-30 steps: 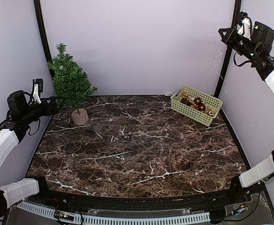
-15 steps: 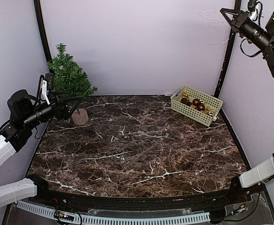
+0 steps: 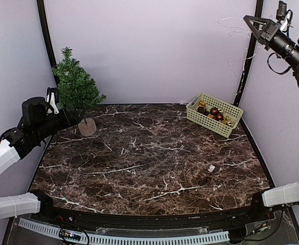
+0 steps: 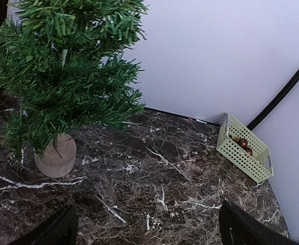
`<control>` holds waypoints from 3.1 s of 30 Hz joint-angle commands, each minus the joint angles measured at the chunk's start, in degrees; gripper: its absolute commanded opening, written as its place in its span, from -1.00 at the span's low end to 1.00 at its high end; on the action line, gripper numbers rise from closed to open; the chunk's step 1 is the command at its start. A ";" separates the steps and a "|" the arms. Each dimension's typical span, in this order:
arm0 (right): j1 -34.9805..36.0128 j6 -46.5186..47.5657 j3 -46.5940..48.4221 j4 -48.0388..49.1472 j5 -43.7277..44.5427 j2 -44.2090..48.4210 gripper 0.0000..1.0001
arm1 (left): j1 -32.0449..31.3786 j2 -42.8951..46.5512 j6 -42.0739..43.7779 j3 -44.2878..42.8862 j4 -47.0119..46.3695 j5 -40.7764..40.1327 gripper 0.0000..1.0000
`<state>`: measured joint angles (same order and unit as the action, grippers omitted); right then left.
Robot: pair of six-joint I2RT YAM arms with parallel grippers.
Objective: Decorate the small christmas tree
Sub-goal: Move the Christmas tree to the center of the board.
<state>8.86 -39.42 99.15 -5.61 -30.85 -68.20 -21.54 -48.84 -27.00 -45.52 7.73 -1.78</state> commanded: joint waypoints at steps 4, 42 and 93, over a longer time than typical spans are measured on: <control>0.10 0.60 -9.59 4.27 0.35 4.63 -1.00 | 2.65 -0.50 -7.04 -2.75 4.64 -8.14 0.98; 0.10 -2.13 -21.15 6.77 0.77 9.93 -1.00 | 28.39 -16.89 -0.40 -7.81 0.14 11.37 -0.03; 0.06 -2.83 -22.20 6.87 2.72 9.80 -1.00 | 29.83 -19.70 10.73 -3.54 -2.45 46.80 -1.00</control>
<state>8.86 -41.41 77.58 -1.28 -28.64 -59.35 8.86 -71.72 -18.79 -50.74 4.47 39.27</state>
